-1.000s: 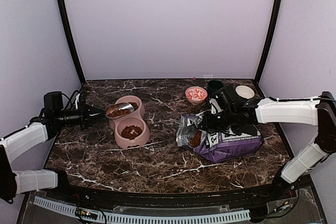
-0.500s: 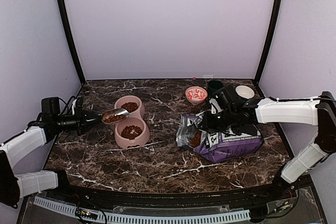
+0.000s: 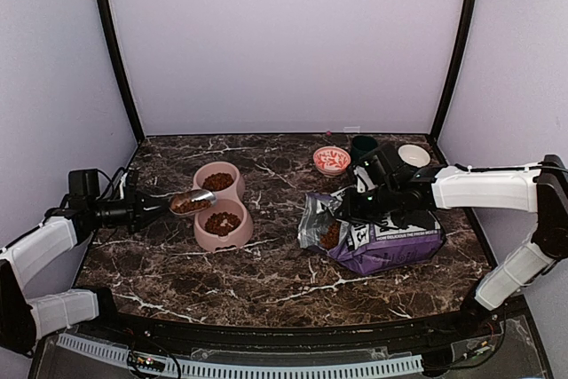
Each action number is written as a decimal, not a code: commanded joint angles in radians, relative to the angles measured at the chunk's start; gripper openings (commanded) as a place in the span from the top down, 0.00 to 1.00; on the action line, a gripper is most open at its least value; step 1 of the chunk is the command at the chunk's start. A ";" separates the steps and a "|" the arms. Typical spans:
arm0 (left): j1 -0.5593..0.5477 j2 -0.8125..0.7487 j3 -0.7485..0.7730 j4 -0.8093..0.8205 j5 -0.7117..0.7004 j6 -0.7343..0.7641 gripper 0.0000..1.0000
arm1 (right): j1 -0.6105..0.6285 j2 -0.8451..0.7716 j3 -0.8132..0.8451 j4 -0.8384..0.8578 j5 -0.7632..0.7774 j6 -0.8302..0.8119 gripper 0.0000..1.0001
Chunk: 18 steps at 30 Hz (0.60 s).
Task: Serve the pet food
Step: Place the pet food in the pet food bowl.
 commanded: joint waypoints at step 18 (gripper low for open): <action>0.007 0.003 0.015 -0.112 -0.048 0.097 1.00 | -0.019 -0.001 -0.026 0.074 0.024 -0.001 1.00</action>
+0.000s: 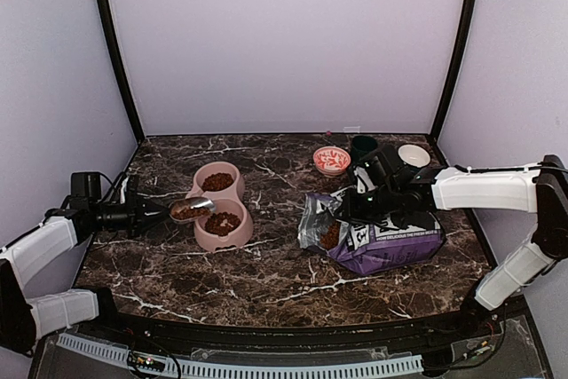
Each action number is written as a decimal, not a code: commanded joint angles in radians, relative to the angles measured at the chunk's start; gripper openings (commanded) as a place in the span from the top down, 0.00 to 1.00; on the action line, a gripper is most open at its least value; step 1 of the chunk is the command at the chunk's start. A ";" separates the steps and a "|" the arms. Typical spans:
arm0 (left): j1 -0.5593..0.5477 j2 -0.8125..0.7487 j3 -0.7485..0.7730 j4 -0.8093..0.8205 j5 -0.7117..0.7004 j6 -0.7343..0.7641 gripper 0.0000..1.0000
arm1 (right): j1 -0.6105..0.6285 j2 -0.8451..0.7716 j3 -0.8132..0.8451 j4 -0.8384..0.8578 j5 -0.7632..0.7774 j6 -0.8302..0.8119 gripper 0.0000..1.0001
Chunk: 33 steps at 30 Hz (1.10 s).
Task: Serve the pet food
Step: Place the pet food in the pet food bowl.
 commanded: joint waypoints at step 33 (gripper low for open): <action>-0.078 0.039 0.086 -0.130 -0.171 0.093 1.00 | -0.018 0.025 0.004 0.064 0.010 -0.009 1.00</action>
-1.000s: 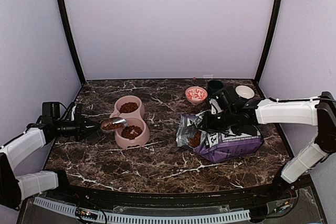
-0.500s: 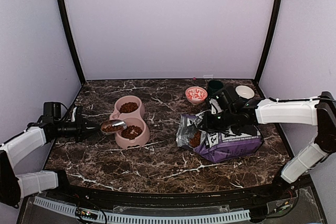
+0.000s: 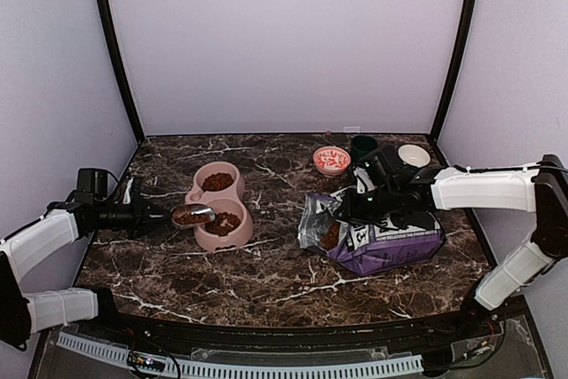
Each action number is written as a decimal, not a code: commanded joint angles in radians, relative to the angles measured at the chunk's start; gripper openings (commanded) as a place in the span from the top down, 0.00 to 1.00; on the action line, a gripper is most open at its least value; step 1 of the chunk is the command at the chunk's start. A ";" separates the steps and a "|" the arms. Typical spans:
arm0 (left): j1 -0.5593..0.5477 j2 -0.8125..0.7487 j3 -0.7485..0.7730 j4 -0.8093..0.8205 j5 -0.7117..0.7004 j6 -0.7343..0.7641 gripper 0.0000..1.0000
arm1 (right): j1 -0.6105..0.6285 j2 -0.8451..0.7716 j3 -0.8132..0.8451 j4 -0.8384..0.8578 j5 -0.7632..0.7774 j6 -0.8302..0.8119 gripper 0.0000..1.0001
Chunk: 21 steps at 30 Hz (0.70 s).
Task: Serve the pet food
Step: Place the pet food in the pet food bowl.
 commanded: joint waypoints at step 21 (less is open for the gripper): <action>-0.059 0.002 0.091 -0.099 -0.119 0.051 1.00 | -0.013 0.014 -0.009 0.065 0.026 -0.006 1.00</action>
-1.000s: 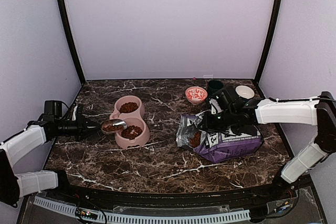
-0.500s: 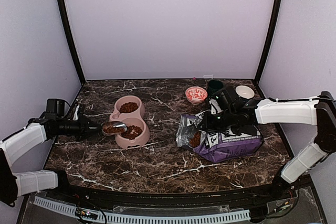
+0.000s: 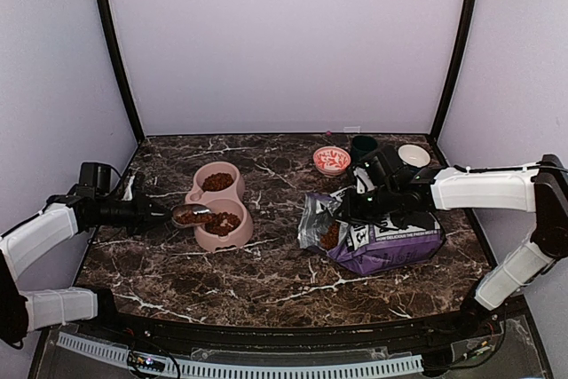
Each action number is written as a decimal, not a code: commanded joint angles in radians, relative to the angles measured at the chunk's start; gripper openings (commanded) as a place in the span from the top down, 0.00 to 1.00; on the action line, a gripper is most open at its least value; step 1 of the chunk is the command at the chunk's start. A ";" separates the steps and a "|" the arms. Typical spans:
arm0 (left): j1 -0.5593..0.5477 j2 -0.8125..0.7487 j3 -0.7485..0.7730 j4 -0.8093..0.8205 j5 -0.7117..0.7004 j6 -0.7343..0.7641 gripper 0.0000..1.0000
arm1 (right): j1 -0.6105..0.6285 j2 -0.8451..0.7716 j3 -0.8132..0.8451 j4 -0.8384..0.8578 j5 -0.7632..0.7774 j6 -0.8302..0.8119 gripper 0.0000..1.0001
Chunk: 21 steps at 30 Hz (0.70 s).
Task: Serve the pet food
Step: Place the pet food in the pet food bowl.
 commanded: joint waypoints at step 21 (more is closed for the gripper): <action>-0.056 -0.008 0.087 -0.084 -0.093 0.025 1.00 | -0.014 -0.024 -0.040 0.066 0.038 -0.003 1.00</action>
